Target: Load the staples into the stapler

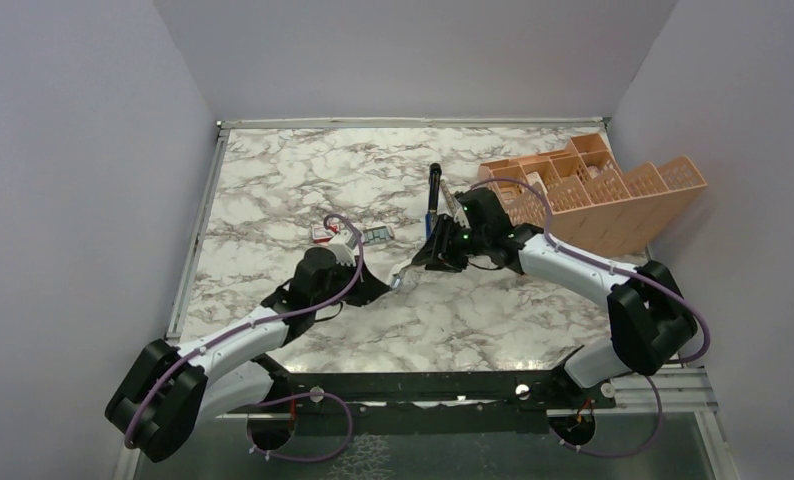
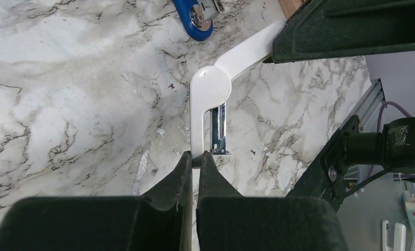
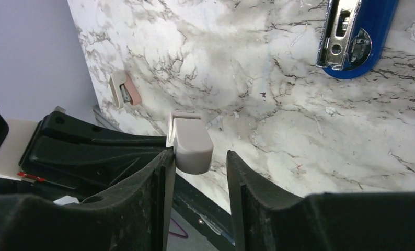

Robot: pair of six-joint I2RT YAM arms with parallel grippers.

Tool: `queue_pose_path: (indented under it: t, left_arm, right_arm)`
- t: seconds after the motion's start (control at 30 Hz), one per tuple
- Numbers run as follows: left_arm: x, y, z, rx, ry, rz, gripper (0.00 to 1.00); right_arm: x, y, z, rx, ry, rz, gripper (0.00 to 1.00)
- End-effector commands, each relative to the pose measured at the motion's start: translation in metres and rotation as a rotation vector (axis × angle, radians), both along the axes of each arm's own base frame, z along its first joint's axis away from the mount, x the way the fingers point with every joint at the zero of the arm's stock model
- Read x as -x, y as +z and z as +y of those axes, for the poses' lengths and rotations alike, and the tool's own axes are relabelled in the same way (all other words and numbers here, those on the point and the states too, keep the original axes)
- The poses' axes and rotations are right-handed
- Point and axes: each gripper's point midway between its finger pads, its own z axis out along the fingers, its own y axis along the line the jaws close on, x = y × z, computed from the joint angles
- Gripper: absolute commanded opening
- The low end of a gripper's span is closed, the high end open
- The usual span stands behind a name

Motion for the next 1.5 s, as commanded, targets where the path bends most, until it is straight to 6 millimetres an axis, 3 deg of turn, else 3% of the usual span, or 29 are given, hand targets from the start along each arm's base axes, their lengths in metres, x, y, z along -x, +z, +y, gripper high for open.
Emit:
queue_pose_path:
  t: [0.0, 0.3, 0.47, 0.8, 1.0, 1.1, 1.23, 1.33, 1.47]
  left_arm:
    - [0.003, 0.010, -0.001, 0.026, -0.029, -0.037, 0.00]
    - [-0.001, 0.019, -0.007, 0.061, -0.022, -0.037, 0.00]
    - [-0.004, 0.023, -0.009, 0.073, -0.018, -0.037, 0.00]
    - [-0.006, 0.022, -0.010, 0.079, -0.011, -0.027, 0.00]
    - [-0.006, 0.020, -0.011, 0.078, -0.010, -0.019, 0.00]
    - [-0.005, 0.017, -0.011, 0.063, -0.021, -0.012, 0.19]
    - [-0.012, 0.009, -0.002, -0.004, 0.042, 0.020, 0.48]
    - [-0.017, 0.005, 0.008, -0.051, 0.103, 0.033, 0.62]
    - [-0.023, 0.006, 0.019, -0.082, 0.167, 0.021, 0.72]
  right_arm:
    - [-0.009, 0.007, -0.003, -0.024, -0.019, -0.067, 0.48]
    - [0.004, 0.013, 0.020, -0.115, 0.094, -0.100, 0.65]
    - [0.005, 0.007, 0.032, -0.104, 0.084, -0.101, 0.66]
    - [-0.004, -0.014, 0.048, -0.059, 0.065, -0.083, 0.59]
    - [-0.013, -0.021, 0.049, -0.026, 0.030, -0.100, 0.40]
    - [-0.023, -0.025, 0.046, 0.029, 0.014, -0.138, 0.30]
    - [-0.035, -0.033, 0.029, 0.179, -0.014, -0.179, 0.27]
    - [-0.041, -0.026, 0.018, 0.273, 0.004, -0.219, 0.27]
    - [-0.045, -0.013, 0.003, 0.386, 0.073, -0.265, 0.27]
